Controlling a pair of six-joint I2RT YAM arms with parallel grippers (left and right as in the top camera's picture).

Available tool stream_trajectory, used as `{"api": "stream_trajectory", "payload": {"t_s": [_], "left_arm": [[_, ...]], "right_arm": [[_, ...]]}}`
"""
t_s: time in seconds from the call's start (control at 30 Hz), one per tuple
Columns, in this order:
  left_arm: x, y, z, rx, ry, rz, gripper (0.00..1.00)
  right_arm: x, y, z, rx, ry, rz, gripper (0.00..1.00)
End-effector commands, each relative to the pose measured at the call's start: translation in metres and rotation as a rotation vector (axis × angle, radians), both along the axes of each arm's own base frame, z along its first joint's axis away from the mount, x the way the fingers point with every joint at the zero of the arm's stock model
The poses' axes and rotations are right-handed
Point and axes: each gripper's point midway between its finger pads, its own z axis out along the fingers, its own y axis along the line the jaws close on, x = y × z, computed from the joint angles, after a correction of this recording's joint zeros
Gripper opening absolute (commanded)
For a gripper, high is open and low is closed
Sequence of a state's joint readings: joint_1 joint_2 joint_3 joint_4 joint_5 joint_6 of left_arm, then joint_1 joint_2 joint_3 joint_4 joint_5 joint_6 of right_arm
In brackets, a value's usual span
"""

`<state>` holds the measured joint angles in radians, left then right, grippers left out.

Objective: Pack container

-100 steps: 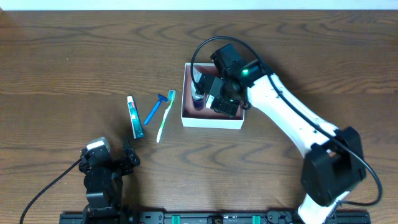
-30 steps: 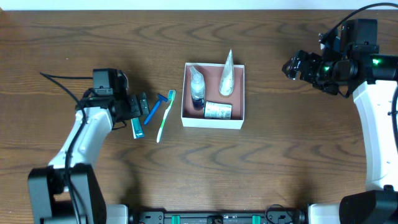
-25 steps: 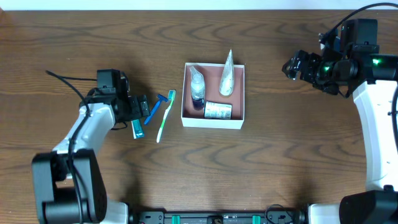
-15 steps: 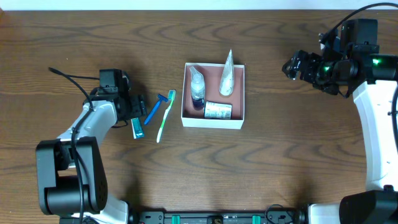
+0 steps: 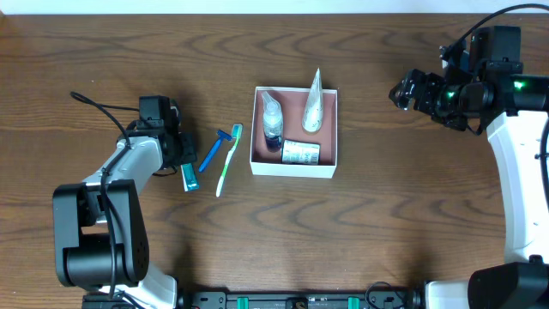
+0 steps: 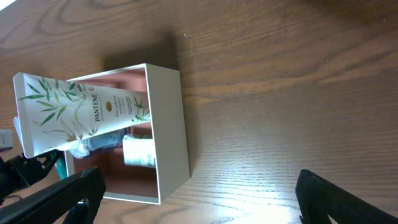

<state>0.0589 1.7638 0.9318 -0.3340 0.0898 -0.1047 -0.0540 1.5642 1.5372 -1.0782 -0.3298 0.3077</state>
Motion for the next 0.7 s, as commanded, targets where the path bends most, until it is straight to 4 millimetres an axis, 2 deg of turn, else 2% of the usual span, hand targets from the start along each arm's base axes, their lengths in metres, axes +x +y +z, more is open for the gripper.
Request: {"api": "stream_trajectory", "payload": {"t_s": [0.0,0.2,0.37,0.53,0.63,0.67], "left_arm": [[-0.003,0.001,-0.008,-0.001,0.029,-0.003,0.37],[-0.007,0.002,-0.009,0.012,0.048,-0.026,0.32],[-0.009,0.002,-0.003,0.016,0.045,-0.041,0.21],[-0.008,0.002,0.015,0.021,0.019,-0.047,0.19],[-0.006,0.002,0.036,0.026,-0.021,-0.050,0.19],[-0.006,0.002,0.044,0.027,-0.035,-0.050,0.15]], "right_arm": [[0.001,0.000,0.004,0.015,-0.006,-0.012,0.99],[0.001,0.000,0.004,0.015,-0.006,-0.012,0.99],[0.001,0.000,0.004,0.015,-0.006,-0.012,0.99],[0.001,0.000,0.004,0.015,-0.006,-0.012,0.99],[0.001,0.000,0.004,0.015,-0.006,-0.012,0.99],[0.001,0.000,0.004,0.015,-0.006,-0.012,0.99]]}}
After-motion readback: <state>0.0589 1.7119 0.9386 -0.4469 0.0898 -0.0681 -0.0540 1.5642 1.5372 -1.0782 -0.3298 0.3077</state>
